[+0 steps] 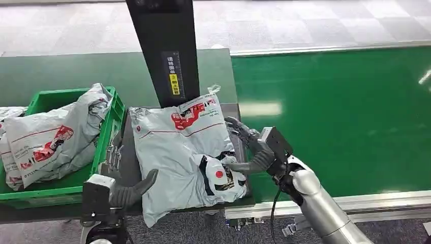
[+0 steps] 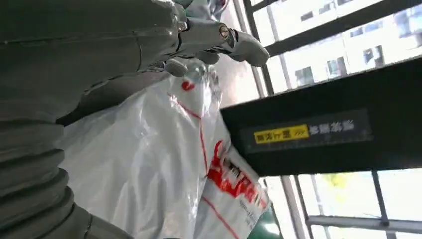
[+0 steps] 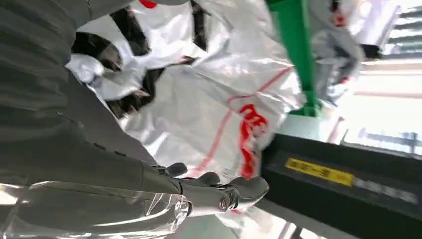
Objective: Moved the parcel from conveyor to table for the left to box.
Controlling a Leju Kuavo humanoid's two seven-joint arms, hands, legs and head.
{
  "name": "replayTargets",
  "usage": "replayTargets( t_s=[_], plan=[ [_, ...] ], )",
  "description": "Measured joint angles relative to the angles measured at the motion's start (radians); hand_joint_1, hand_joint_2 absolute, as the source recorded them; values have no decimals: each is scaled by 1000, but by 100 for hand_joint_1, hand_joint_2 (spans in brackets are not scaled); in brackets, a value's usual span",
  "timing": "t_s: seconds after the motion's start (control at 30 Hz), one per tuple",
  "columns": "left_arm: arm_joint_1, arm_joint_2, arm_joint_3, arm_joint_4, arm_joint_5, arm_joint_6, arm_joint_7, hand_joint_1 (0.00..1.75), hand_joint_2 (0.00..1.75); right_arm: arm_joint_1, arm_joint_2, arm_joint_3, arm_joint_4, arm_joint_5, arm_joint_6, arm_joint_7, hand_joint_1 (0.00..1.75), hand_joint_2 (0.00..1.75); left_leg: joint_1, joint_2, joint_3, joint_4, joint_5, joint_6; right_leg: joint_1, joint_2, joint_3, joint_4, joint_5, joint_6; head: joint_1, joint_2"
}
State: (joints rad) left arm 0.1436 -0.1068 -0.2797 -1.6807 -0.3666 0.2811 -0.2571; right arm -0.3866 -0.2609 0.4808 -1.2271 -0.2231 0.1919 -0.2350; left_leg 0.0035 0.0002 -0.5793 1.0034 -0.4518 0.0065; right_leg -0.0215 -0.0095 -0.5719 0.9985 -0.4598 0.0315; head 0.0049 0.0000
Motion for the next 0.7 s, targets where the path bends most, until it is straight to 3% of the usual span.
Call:
replayTargets(
  t_s=[0.33,0.53,0.7],
  plan=[
    [2,2,5,-105,-134,-111,-2,0,175,252,127,-207,-352,-69,-25,-108,0,175,0,-1,0,0,-1,-1,0,-1,-1,0,-1,-1,0,0],
    [-24,5,-43,-107,-272,-193,44,0,175,287,182,-270,-419,-59,5,-122,0,175,0,0,1,0,-1,-1,0,0,0,0,-1,-1,0,0],
    [-99,45,-143,-18,-380,-212,62,0,175,298,217,-314,-446,-55,42,-129,0,175,0,0,1,0,0,-1,0,0,1,0,0,-1,0,0]
  ],
)
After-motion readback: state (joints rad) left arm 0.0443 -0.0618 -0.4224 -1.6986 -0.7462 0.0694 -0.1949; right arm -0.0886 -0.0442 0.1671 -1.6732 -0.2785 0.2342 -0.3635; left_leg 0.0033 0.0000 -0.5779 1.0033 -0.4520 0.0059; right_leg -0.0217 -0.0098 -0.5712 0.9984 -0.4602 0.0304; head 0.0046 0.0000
